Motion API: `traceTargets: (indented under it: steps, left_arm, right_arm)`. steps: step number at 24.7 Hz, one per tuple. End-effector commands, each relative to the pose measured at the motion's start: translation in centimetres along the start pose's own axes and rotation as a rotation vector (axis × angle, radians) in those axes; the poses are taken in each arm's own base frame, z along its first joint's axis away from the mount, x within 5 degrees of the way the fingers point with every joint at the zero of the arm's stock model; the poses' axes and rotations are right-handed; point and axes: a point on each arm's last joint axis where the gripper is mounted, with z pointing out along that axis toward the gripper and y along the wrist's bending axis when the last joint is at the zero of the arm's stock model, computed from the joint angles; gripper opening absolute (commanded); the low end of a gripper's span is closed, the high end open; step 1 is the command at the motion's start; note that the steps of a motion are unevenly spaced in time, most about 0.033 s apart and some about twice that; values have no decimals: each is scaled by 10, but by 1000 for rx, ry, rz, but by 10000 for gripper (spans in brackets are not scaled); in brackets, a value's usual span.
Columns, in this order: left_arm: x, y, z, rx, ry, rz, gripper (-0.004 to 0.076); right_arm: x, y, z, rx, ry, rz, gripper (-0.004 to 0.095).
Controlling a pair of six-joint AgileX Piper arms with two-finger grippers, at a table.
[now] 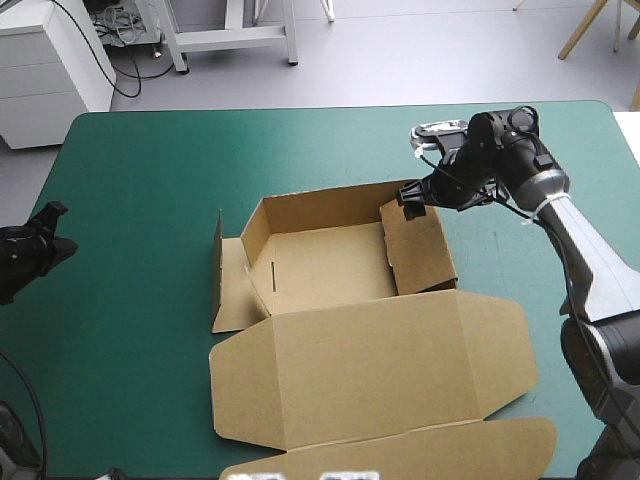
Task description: Fold the box
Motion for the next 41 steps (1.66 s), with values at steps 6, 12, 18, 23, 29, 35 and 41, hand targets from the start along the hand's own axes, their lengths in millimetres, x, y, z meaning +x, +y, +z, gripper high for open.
traceTargets:
  steps: [6,12,18,23,29,35,41]
  left_arm:
    - [-3,-11,-14,36,-61,5,6]
    - [-2,-11,-14,36,-51,6,6]
    - [-2,-11,-14,35,-55,6,6]
    - [-3,-11,-14,35,-65,6,6]
    - [-3,-11,-14,35,-67,6,5]
    - [-3,-11,-14,35,-67,6,6]
    - [-3,-11,-14,35,-67,6,6]
  right_arm:
    - [11,5,-120,95,-315,26,846]
    - [31,25,-154,86,-388,-37,846]
    - [37,23,-121,107,-276,-11,847]
    - [39,18,-69,121,-117,-7,847]
    - [28,13,-1,125,35,-9,846]
    - [24,15,35,81,102,6,845]
    - [24,14,49,77,132,2,816]
